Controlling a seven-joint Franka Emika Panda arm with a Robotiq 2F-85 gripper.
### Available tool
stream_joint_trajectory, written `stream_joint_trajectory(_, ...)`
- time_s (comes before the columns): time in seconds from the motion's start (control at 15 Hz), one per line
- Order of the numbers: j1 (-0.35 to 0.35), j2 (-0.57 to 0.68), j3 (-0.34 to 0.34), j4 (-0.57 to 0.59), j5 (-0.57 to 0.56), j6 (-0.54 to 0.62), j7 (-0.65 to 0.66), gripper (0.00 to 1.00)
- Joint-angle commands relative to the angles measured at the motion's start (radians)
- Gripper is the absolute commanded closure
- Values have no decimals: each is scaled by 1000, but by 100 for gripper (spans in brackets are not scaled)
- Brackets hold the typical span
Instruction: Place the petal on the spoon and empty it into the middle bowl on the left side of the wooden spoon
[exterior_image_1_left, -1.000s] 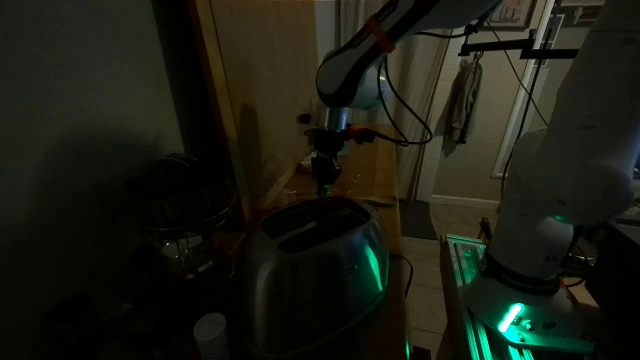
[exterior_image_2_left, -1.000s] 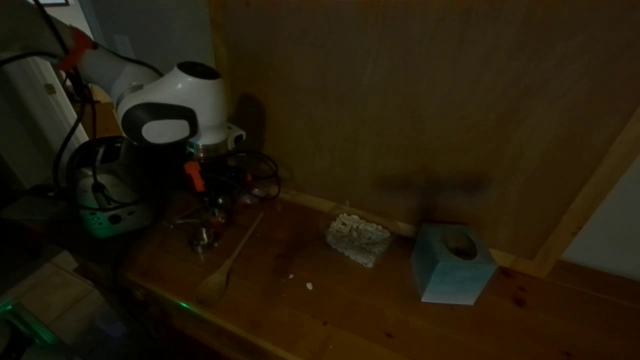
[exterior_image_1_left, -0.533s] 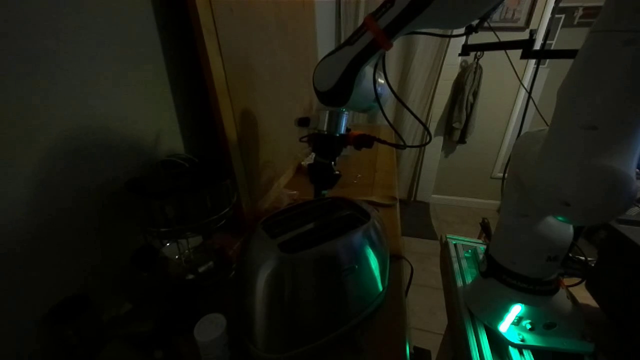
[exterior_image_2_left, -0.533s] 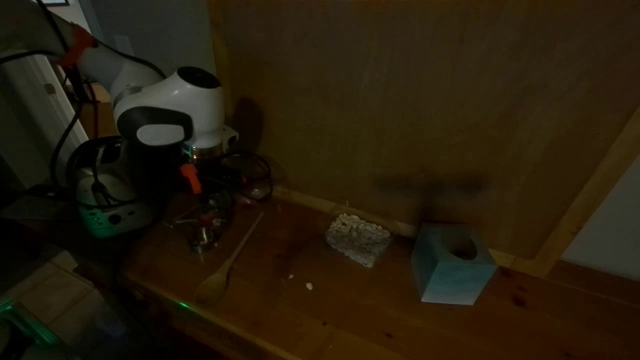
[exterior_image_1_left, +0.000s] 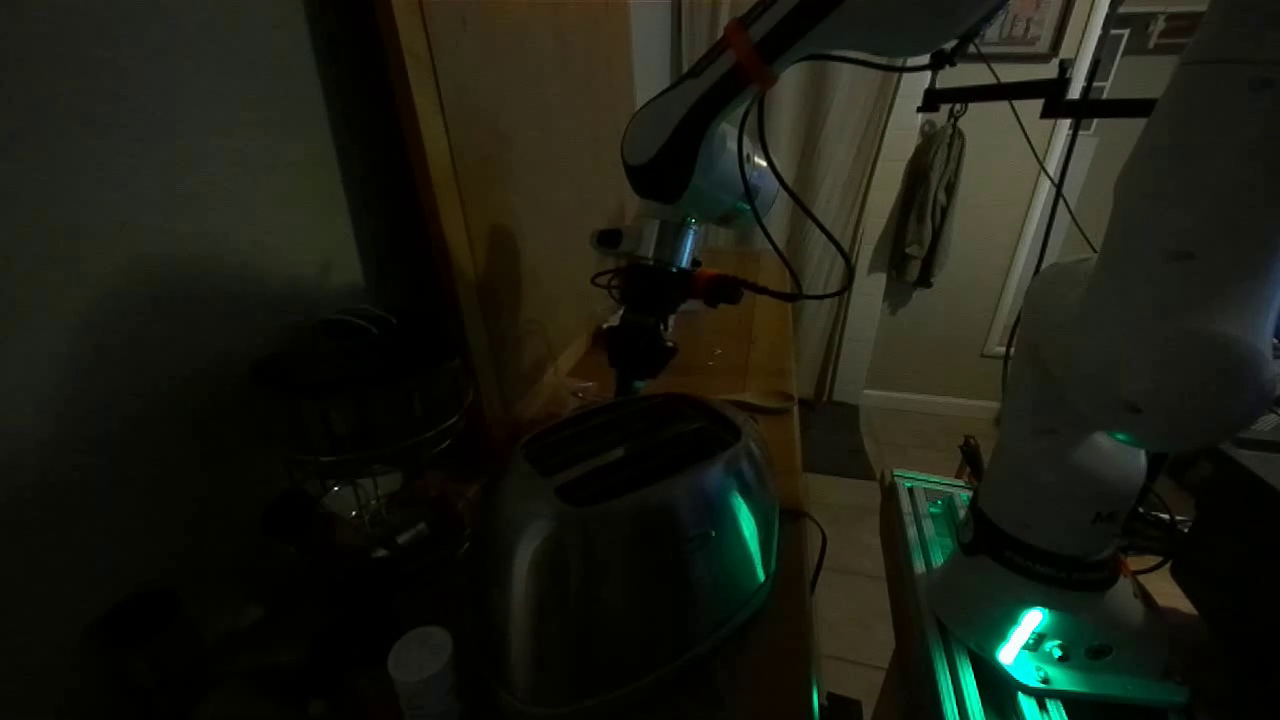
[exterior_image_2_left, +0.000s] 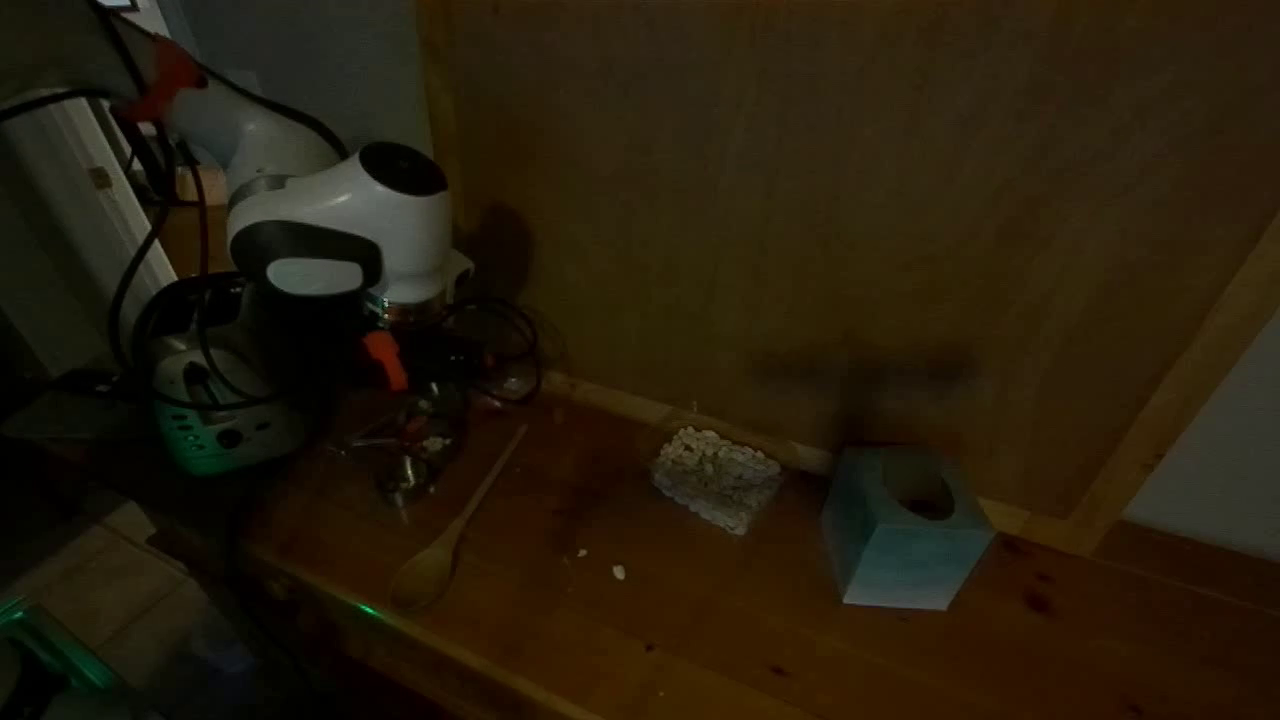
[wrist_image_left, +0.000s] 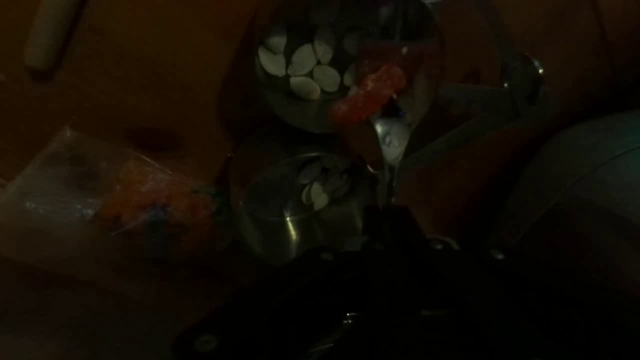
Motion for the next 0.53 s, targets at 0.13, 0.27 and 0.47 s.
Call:
stream_joint_trajectory(0.13, 7, 7, -24, 2, 116, -11, -124, 95)
stream_joint_trajectory(0.27, 6, 11, -25, 3, 151, -9, -156, 95)
stream_joint_trajectory(0.47, 3, 23, -19, -2, 182, 24, -191, 95)
